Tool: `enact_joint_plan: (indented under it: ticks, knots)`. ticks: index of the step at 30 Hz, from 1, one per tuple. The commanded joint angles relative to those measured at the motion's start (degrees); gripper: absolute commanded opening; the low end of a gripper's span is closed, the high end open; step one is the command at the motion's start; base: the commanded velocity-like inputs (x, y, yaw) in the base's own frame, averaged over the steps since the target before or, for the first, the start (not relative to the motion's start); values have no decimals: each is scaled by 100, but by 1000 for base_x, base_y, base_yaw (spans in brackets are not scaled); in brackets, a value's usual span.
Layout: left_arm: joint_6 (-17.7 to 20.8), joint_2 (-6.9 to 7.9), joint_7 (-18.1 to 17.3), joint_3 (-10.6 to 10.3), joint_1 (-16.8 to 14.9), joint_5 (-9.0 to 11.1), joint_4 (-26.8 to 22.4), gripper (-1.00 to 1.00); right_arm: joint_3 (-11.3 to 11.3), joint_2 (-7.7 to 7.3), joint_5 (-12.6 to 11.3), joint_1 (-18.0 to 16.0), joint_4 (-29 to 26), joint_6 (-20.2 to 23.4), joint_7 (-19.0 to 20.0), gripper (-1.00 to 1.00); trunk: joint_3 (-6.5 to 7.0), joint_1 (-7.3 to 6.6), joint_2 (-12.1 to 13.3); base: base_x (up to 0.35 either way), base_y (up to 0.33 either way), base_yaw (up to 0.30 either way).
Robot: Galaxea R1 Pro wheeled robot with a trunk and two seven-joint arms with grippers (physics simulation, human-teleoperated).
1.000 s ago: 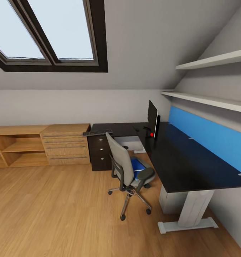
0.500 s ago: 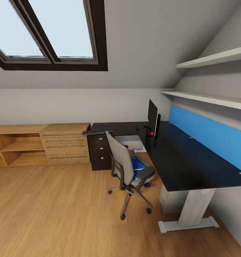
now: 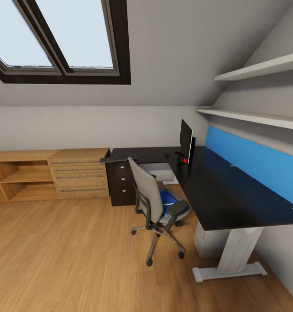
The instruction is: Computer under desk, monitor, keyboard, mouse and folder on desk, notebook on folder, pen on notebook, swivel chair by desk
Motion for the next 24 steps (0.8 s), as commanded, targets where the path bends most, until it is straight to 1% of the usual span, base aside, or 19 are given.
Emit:
enact_joint_plan:
  ticks: [1,21,24]
  knots:
    - [-14,-3,-1,14,-1,43,1,100,-1,0,27,-4,4,-17,-5,100,-25,23,-45,0,0,0]
    - [-14,-3,-3,14,-4,43,1,100,14,16,36,-4,12,-38,-5,100,-384,462,-848,0,0,0]
    - [-14,-3,-3,14,-1,43,1,100,12,17,34,-4,13,-38,-5,100,-438,528,-968,0,0,56]
